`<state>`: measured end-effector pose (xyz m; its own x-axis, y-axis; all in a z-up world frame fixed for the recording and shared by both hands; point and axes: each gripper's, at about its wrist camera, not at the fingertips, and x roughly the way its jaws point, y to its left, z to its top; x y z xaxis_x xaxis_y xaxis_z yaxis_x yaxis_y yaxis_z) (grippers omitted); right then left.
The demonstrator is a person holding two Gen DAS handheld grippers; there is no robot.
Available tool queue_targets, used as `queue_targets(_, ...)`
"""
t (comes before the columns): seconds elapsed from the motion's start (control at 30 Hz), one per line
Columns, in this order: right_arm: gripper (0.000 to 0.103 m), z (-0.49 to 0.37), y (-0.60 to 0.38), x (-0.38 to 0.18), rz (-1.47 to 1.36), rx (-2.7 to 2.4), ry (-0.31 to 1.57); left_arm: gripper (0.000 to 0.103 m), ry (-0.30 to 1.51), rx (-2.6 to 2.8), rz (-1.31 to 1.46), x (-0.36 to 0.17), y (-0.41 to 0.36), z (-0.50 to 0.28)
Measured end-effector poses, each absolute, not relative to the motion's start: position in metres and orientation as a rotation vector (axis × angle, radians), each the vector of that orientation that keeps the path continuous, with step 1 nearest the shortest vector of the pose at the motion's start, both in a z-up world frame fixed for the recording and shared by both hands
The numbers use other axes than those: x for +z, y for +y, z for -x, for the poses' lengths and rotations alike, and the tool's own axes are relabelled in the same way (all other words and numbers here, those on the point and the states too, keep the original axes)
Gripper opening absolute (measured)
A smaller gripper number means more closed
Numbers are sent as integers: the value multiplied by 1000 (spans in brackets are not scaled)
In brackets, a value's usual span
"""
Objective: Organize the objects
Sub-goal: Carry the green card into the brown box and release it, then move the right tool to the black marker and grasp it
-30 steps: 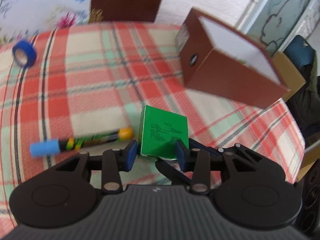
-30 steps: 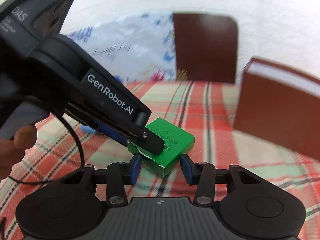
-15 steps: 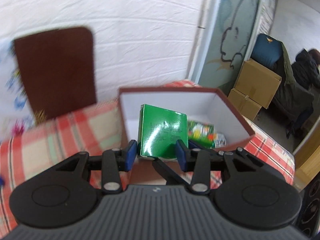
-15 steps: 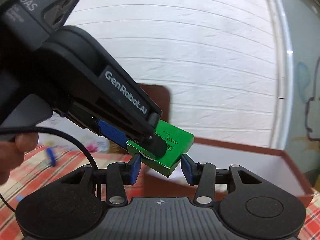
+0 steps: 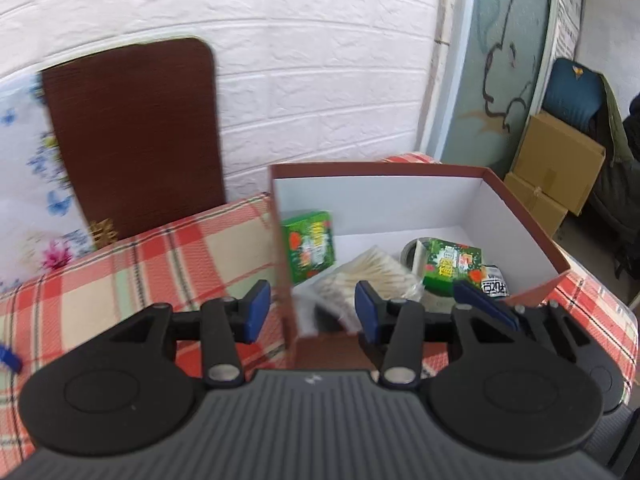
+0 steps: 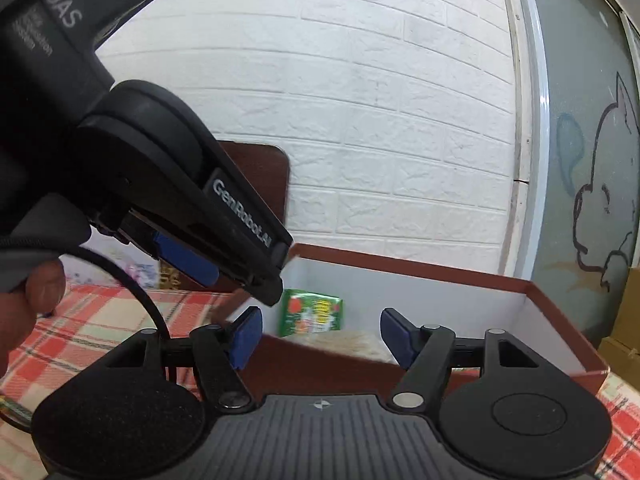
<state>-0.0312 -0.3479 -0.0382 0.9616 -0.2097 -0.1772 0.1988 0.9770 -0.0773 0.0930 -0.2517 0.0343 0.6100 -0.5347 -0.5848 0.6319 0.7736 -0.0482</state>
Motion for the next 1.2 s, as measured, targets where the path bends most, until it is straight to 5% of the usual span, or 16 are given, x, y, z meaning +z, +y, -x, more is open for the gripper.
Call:
queue_targets(0.5,68,33,-240,-65,279,266,386,57,809,-282,105,-14,-41,-96)
queue_targets(0.67,56,-3,-210,-81,369,374,486,55,899,-272,191,-35,-13,-85)
queue_targets(0.9,16,6,-201,-89,335,384,549,59,999,-324,310,-63,-14,-87)
queue_targets(1.13,15,13,-233,-82,-137,438,666,58,1015,-359,351,-64,-32,-99)
queue_targets(1.2,15,15,-236,-83,-188,458,672,41,1033,-388,348,-64,-40,-103)
